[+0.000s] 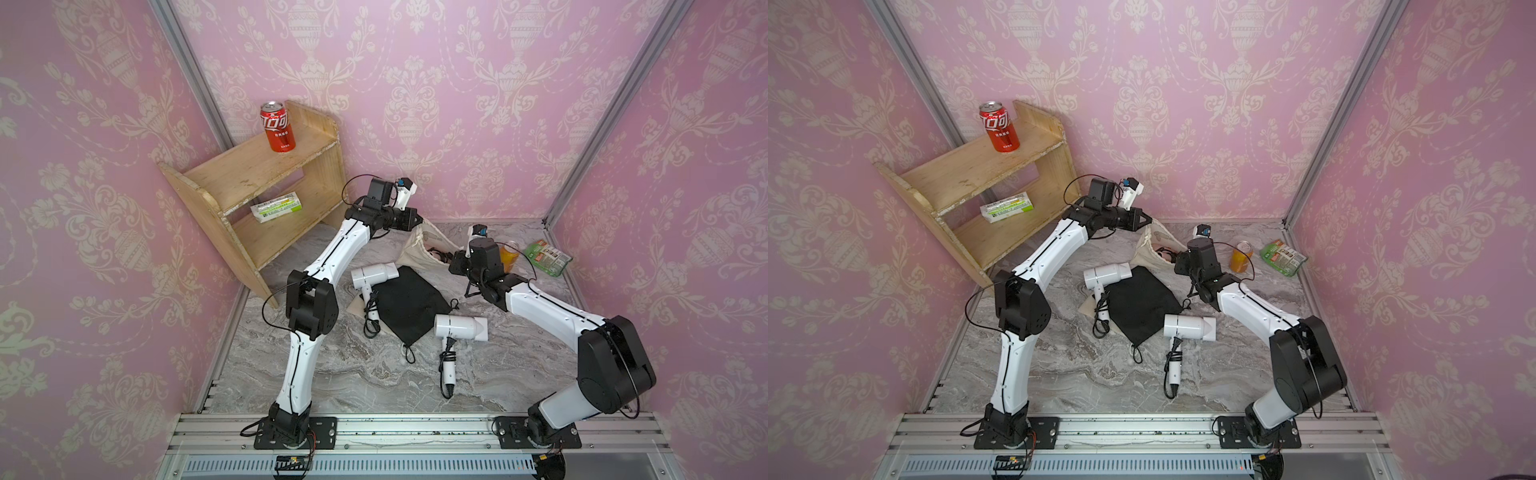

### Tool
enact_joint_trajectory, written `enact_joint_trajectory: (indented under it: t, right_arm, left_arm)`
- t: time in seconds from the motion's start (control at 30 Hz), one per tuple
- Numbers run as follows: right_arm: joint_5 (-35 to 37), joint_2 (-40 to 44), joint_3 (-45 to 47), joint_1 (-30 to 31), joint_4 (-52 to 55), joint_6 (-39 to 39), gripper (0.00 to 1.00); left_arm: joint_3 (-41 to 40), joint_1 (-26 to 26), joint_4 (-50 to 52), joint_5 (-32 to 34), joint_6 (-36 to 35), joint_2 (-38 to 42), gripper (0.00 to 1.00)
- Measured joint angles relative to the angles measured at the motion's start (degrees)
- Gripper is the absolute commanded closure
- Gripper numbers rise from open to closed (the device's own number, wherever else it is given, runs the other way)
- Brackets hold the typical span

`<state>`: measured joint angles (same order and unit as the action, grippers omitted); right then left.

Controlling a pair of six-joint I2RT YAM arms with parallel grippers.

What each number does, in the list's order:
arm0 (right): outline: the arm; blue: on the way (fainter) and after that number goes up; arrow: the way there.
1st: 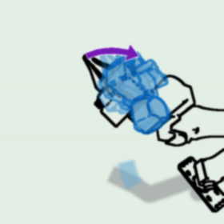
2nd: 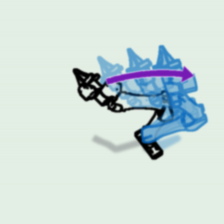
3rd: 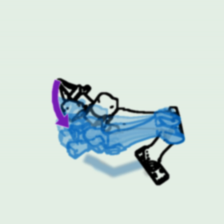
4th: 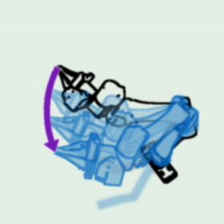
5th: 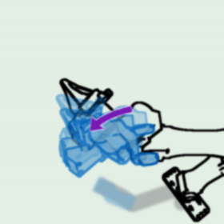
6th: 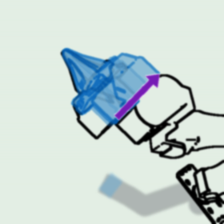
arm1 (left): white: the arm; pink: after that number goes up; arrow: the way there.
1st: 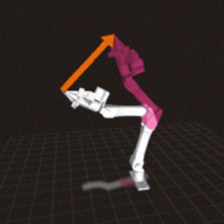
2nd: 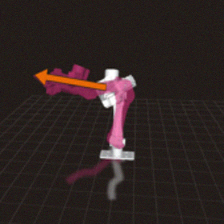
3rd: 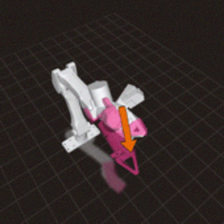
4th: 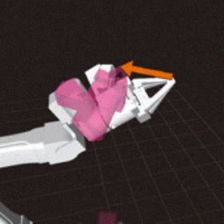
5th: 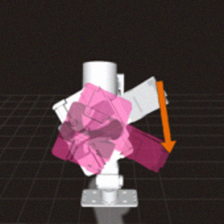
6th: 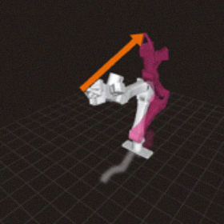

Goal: Pack away hair dryers
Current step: Place the drawstring bag in the drawstring bag.

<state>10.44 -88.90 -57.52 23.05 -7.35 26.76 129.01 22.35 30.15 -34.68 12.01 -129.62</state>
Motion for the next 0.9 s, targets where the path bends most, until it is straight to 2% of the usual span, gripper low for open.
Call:
enact_joint_trajectory:
  t: [0.07, 0.13, 0.3, 0.4, 0.7, 0.77, 0.83, 0.9]
  right_arm:
    - [0.09, 0.26, 1.70, 0.74, -1.20, 0.00, 1.00]
    - [0.92, 1.44, 3.87, 2.19, -1.62, 0.04, 1.00]
    - [3.04, 5.55, 9.60, 7.21, -0.74, 1.81, 1.00]
    - [4.57, 9.05, 13.18, 9.29, 0.68, 3.13, 1.00]
    - [8.24, 17.00, 20.13, 12.63, 5.11, 6.21, 0.95]
    - [8.87, 18.73, 22.08, 13.16, 6.36, 6.97, 0.89]
    - [9.11, 20.22, 23.63, 13.51, 7.34, 7.74, 0.76]
    - [9.01, 21.88, 24.94, 13.86, 8.59, 8.17, 0.49]
  left_arm:
    - [-1.77, 0.00, -0.68, -0.96, -0.20, 0.37, 1.00]
    - [-7.65, 0.07, -3.48, -1.29, -0.17, 2.84, 1.00]
    - [-29.75, 0.26, -11.63, -2.21, 2.16, 13.84, 1.00]
    - [-39.85, 0.37, -16.68, -2.47, 4.39, 19.65, 1.00]
    - [-57.46, 3.45, -28.00, -2.10, 9.38, 28.50, 0.98]
    - [-60.15, 4.55, -29.53, -1.92, 10.08, 29.40, 0.95]
    - [-62.47, 5.62, -30.49, -1.51, 10.56, 30.18, 0.89]
    - [-64.19, 6.43, -30.82, -0.68, 11.37, 30.99, 0.73]
